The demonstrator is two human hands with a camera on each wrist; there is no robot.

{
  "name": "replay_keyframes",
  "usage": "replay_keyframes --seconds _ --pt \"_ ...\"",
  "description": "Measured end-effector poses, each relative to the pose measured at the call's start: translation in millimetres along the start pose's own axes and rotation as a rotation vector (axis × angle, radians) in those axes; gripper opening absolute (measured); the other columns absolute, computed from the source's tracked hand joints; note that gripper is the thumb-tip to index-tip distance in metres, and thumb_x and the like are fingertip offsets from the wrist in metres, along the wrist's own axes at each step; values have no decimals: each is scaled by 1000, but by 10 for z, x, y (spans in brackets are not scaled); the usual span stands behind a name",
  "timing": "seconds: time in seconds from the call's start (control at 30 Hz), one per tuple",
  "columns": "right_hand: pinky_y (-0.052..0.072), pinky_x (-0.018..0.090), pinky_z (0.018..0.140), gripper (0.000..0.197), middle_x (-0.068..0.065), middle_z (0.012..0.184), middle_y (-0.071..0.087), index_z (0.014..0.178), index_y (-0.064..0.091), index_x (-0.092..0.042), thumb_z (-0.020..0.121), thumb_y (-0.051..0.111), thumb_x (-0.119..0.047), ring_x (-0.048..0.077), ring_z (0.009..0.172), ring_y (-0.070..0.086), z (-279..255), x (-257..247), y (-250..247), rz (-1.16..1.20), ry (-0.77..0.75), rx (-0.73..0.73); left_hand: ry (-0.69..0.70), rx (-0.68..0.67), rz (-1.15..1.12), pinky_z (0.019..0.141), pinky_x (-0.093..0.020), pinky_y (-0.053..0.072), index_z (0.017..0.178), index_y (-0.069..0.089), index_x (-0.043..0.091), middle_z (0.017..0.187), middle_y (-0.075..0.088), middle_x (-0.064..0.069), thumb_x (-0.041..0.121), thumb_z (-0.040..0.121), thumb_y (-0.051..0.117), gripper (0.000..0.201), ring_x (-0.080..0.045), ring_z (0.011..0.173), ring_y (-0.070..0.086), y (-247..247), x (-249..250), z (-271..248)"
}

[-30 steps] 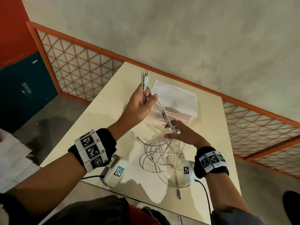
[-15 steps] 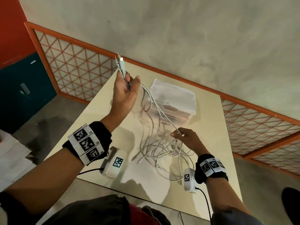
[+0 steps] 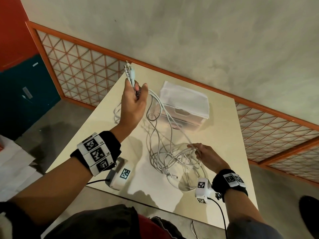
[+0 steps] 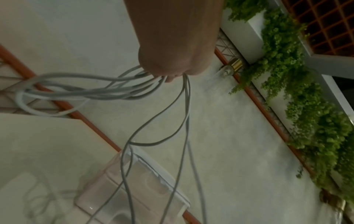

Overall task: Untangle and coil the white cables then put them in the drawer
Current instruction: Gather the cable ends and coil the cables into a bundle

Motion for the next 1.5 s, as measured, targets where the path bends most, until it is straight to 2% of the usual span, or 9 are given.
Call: replay_keyframes --seconds 0.17,0.33,0.43,0.6,0.73,0.93,1.07,1.2,1.5 --pt "35 19 58 15 -7 79 73 75 79 -18 67 75 -29 11 60 40 -15 32 -62 39 -14 133 -12 30 -39 43 -13 29 87 40 12 63 27 4 12 96 49 13 -1 42 27 -68 16 17" --pt "49 14 48 9 5 66 62 80 72 -7 85 65 -6 21 59 52 81 179 -432 -149 12 643 17 56 -56 46 -13 30 95 41 2 65 27 4 12 97 48 12 -1 44 28 -99 117 69" --pt "57 32 70 21 15 70 68 96 72 4 87 64 -13 31 67 63 74 226 -542 -357 128 762 41 26 -50 46 -14 28 82 39 13 64 27 4 11 96 49 18 -2 44 27 -86 170 83" --pt "34 46 102 46 16 133 48 131 54 -20 87 55 -7 38 124 43 119 -233 -287 -794 109 640 43 -86 -5 50 -11 31 74 30 20 66 27 4 9 96 49 31 0 45 31 46 162 8" --pt "41 32 98 53 7 136 55 132 52 -20 84 57 2 18 119 52 187 -826 213 -582 -276 271 17 -192 -30 49 -11 32 73 30 19 66 29 3 4 95 48 32 1 45 33 186 123 -62" --pt "37 28 109 37 -2 134 57 123 58 -25 87 56 -16 12 129 49 37 -1562 1067 -251 -339 -285 7 -287 13 56 -11 33 73 31 20 64 31 4 6 94 51 32 -1 50 33 303 35 -135" --pt "44 32 100 10 11 100 73 85 68 -16 89 62 -23 23 105 66 58 -1516 1270 -427 -293 -267 17 -306 9 53 -12 31 73 31 20 63 29 3 7 95 50 32 -2 46 32 296 58 -127" --pt "41 31 71 46 10 59 50 61 52 -2 89 60 -39 22 61 50 182 -1254 1181 -573 -266 -146 33 -231 4 52 -13 32 74 31 19 64 30 3 7 95 50 31 -1 46 32 190 108 -50" --pt "24 31 62 58 7 62 27 58 36 -14 86 44 -65 16 58 27 95 -994 769 -442 -246 54 38 -49 33 52 -15 30 75 32 24 66 30 6 13 95 51 30 -2 48 29 -13 -7 155"
Point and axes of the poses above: each hand's wrist, its own z-axis towards the middle knuckle, its own y-axis out of the palm, x = y × z, the point moved 5 cm from there along z, towards the middle knuckle
